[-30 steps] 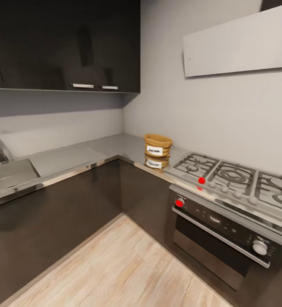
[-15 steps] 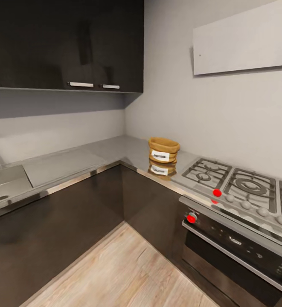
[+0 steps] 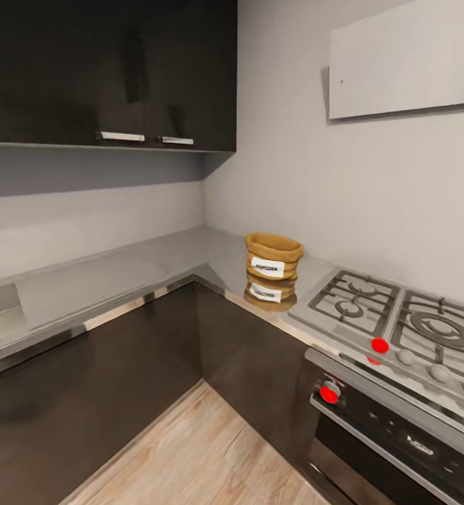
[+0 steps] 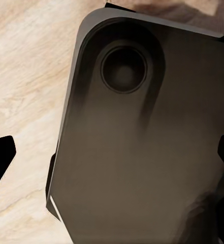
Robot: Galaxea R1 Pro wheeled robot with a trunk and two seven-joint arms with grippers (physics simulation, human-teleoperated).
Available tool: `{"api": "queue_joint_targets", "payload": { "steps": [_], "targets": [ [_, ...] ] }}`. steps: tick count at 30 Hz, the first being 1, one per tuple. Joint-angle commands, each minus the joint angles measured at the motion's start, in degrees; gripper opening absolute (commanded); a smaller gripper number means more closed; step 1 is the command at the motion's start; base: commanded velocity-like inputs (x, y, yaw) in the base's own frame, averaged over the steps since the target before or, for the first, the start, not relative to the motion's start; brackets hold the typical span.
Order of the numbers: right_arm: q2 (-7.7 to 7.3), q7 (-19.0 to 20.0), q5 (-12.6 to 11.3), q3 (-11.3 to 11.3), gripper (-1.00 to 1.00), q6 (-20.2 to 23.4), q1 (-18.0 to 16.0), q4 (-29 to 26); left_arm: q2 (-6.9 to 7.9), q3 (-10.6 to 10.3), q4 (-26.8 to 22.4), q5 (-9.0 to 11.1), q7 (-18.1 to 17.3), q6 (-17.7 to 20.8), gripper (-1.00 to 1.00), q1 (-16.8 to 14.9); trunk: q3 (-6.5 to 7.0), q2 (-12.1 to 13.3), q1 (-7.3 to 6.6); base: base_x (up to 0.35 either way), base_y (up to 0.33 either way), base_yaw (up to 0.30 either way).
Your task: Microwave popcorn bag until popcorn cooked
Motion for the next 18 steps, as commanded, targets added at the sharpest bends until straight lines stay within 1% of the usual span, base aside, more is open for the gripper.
{"api": "queue_joint_targets", "payload": {
  "steps": [1, 5, 9, 18],
  "targets": [
    [-0.01, 0.28, -0.12, -0.10, 1.00, -0.35, -0.08, 0.18, 0.00, 0.03, -0.05, 0.33, -0.14, -0.09, 1.00, 0.02, -0.05, -0.02, 0.03, 0.323, 0.000, 0.000],
    [-0.05, 0.29, -0.12, -0.09, 1.00, -0.35, -0.08, 0.20, -0.06, -0.05, -0.05, 0.20, -0.19, -0.30, 1.00, 0.02, -0.05, -0.02, 0.03, 0.323, 0.004, 0.000],
    [-0.03, 0.26, -0.12, -0.09, 1.00, -0.35, -0.08, 0.20, -0.09, -0.05, -0.05, 0.16, -0.23, -0.55, 1.00, 0.02, -0.05, -0.02, 0.03, 0.323, 0.078, 0.000],
    [0.12, 0.19, -0.12, -0.09, 1.00, -0.35, -0.08, 0.20, -0.09, -0.06, -0.05, 0.16, -0.23, -0.61, 1.00, 0.02, -0.05, -0.02, 0.03, 0.299, 0.205, 0.000]
  ]
}}
